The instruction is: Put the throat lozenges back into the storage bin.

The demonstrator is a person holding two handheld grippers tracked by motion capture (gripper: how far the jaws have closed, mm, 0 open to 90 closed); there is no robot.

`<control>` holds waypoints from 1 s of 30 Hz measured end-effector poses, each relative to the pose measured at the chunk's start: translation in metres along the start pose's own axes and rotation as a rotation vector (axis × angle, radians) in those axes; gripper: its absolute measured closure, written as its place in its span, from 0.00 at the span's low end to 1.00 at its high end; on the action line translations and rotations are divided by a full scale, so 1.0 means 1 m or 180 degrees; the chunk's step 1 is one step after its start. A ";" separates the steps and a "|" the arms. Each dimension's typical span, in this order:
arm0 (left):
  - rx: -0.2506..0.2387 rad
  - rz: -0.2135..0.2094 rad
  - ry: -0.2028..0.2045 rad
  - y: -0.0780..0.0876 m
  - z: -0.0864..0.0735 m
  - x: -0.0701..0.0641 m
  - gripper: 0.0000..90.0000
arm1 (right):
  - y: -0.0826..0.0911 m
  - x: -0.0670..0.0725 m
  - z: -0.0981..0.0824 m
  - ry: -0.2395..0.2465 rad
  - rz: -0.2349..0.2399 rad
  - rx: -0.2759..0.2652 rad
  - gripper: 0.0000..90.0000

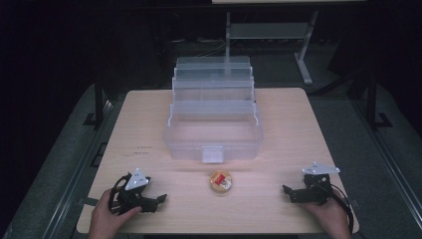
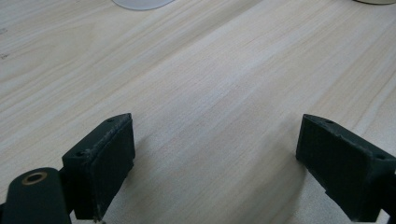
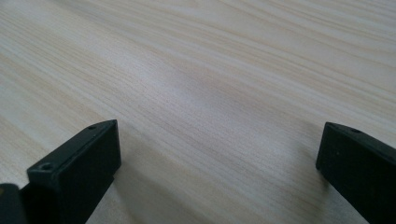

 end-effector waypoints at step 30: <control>-0.0001 0.0000 0.0001 0.000 0.000 0.000 0.12 | 0.008 0.004 0.011 -0.0018 0.0123 0.0214 0.03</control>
Point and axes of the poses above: each handheld gripper's, and its own axes: y roughly backward along the jaws, z roughly out of its top, x roughly to its left, the point moved 10 cm from there along -y, roughly forward along the jaws, and after that the axes turned 11 degrees about -x, right-handed, at the moved point
